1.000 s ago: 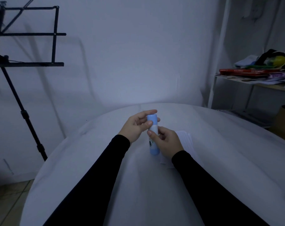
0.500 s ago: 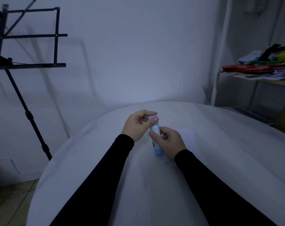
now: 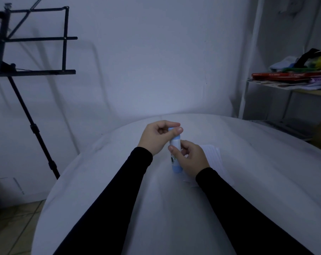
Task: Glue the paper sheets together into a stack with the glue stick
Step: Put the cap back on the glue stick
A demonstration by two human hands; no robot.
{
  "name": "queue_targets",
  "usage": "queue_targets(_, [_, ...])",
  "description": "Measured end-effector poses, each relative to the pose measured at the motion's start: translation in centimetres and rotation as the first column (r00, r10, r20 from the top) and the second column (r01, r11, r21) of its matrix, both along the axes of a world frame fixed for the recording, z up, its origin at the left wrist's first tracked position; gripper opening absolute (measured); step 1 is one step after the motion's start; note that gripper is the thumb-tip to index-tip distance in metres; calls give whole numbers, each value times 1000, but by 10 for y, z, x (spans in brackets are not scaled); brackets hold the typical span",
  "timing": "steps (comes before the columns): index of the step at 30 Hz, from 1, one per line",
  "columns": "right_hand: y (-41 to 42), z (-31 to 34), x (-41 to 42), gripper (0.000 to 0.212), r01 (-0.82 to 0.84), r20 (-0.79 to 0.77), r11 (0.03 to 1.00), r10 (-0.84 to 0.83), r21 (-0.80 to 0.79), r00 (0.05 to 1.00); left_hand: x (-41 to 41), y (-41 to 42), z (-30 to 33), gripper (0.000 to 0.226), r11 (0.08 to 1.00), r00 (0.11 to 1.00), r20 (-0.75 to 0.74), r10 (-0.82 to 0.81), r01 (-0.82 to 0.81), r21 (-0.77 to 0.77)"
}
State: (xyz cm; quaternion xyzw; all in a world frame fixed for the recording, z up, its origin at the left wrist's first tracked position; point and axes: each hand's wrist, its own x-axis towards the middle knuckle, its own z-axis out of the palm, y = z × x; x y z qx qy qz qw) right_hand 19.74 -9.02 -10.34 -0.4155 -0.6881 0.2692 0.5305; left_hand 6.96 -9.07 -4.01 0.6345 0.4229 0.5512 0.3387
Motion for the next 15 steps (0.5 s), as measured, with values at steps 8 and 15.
queue_targets(8, [5,-1,0,38,4,-39,1000,-5,-31,999,3,-1,-5,15,994,996,-18,-87,87,58])
queue_targets(15, [4,3,-1,41,-8,-90,999,5,-33,996,0,-5,1,18,986,986,-54,-156,159,53])
